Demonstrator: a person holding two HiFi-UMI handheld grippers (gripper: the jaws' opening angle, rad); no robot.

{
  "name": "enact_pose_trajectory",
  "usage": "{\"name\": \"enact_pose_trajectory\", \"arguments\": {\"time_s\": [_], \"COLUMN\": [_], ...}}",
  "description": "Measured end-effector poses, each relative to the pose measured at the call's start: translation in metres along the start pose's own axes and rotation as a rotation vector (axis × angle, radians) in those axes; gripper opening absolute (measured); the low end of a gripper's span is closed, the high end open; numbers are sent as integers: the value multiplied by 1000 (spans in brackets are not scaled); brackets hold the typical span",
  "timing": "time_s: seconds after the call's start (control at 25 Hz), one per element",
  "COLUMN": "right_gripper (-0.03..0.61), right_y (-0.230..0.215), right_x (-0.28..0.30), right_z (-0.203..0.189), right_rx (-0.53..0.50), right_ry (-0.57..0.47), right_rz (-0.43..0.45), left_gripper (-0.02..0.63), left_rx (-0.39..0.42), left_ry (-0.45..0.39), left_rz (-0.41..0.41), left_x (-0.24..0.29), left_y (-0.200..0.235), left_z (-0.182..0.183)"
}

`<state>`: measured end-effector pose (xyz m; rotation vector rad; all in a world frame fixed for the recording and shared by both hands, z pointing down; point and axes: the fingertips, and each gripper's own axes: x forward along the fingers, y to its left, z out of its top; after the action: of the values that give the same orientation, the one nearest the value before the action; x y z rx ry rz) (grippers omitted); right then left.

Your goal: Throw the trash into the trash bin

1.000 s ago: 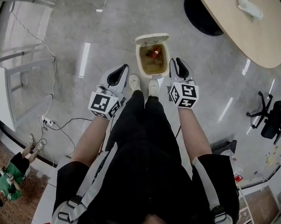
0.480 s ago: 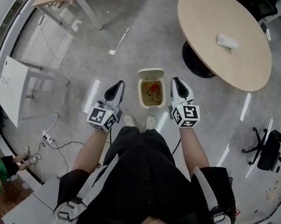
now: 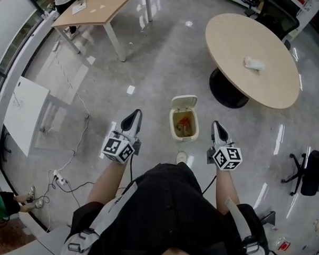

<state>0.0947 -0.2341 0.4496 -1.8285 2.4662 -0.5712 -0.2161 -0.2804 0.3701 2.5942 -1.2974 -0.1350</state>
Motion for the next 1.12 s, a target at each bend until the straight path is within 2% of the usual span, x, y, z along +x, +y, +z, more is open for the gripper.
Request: {"name": "enact_pose_trajectory", "arguments": {"time_s": [0.12, 0.36, 0.48, 0.6, 0.68, 0.8, 0.92, 1.04, 1.12], "right_gripper": [6, 6, 6, 6, 6, 6, 6, 6, 5], "right_y": [41, 137, 164, 180, 186, 180, 162, 145, 129], "right_x": [-11, -27, -41, -50, -59, -74, -90, -114, -134], "right_z": [4, 12, 14, 11, 8, 9, 12, 21, 21], "right_rx": [-20, -102, -121, -161, -175, -177, -193, -192, -174], "right_ry": [-63, -126, -127, -99, -94, -108, -109, -141, -146], "right_rz": [-48, -48, -51, -47, -60, -104, -148, -184, -211], "left_gripper": [2, 2, 2, 2, 2, 2, 2, 2, 2], "left_rx": [33, 79, 105, 43, 5, -25, -68, -16, 32], "left_ry": [-3, -13, 34, 41, 4, -15, -31, -68, -57], "left_rz": [-31, -65, -59, -29, -74, -186, -227, -265, -274], "left_x": [-39, -104, -116, -114, -116, -111, -94, -84, -82], "left_y": [20, 49, 54, 60, 51, 31, 20, 0, -10], "left_z": [7, 18, 6, -2, 0, -2, 0, 13, 9]}}
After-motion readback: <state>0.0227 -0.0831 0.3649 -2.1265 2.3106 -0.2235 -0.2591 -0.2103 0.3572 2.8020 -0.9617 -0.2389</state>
